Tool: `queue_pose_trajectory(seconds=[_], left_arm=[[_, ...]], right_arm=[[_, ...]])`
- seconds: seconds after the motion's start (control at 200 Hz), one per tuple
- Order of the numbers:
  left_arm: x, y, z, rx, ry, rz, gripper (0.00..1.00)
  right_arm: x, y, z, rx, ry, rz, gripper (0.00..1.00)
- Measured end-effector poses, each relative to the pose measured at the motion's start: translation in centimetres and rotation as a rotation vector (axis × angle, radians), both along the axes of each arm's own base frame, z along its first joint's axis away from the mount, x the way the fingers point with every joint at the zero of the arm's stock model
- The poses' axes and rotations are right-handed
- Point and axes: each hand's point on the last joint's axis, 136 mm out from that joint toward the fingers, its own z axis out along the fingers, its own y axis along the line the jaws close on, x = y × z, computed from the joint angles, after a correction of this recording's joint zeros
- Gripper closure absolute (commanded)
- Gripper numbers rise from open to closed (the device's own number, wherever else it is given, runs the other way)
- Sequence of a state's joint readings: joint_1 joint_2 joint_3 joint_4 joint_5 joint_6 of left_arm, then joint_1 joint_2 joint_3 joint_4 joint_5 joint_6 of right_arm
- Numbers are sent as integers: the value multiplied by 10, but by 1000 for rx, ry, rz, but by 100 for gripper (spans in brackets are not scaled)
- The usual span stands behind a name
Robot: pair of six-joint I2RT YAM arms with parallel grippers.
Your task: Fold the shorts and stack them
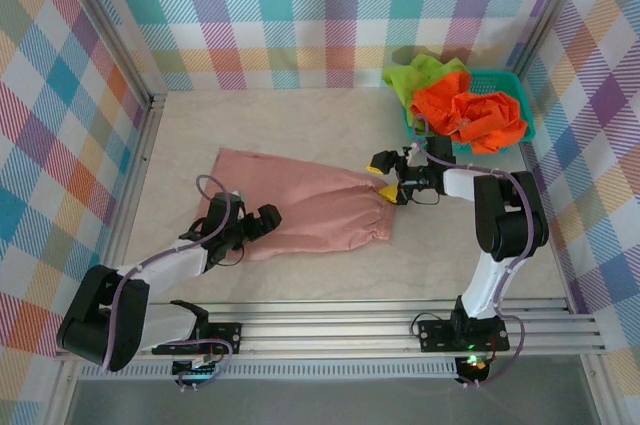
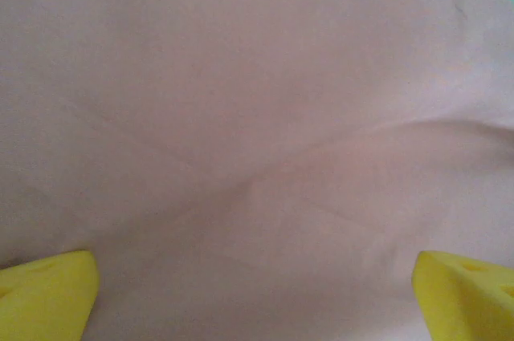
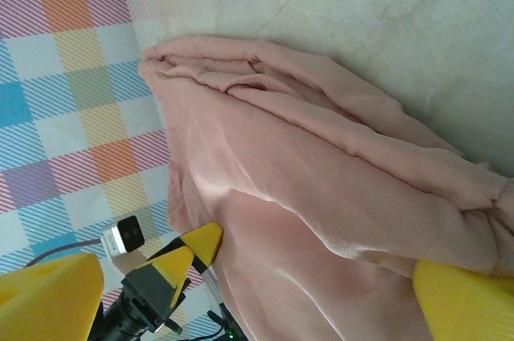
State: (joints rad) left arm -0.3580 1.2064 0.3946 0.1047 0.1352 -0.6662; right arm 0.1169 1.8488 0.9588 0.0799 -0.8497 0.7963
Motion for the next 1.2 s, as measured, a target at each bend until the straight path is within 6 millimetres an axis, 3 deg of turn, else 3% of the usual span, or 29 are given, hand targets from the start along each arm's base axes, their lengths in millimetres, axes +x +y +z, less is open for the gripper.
queue_pose_trajectory(seconds=[0.245,0.365,0.47,0.57,0.625,0.695,0.805,0.9,0.96,1.08,1.205], left_arm=[[-2,3,12,7,-16,6,0],[9,-8,55,-15,-83,-33,0],[24,-37,121,-62,-213,-117,3],[29,-79,175,-112,-297,-232,15],[29,-105,193,-126,-317,-303,29],[30,-140,201,-141,-306,-379,45],[33,-200,187,-146,-241,-489,67],[34,-244,158,-127,-170,-564,80],[35,-266,134,-112,-118,-594,83],[38,-288,83,-81,-15,-607,87],[40,-290,34,-42,74,-592,93]], right_arm=[[-5,-5,6,-24,-40,-6,1],[-16,-20,29,-132,-120,-30,1],[-25,-37,70,-246,-269,-56,1],[-35,-53,97,-340,-368,-89,0],[-41,-64,104,-389,-408,-115,1],[-52,-78,103,-434,-415,-143,0],[-69,-93,85,-478,-358,-160,0],[-80,-99,69,-482,-298,-153,0],[-87,-100,61,-472,-266,-145,0],[-97,-96,50,-438,-228,-125,2],[-104,-90,40,-399,-189,-97,5]])
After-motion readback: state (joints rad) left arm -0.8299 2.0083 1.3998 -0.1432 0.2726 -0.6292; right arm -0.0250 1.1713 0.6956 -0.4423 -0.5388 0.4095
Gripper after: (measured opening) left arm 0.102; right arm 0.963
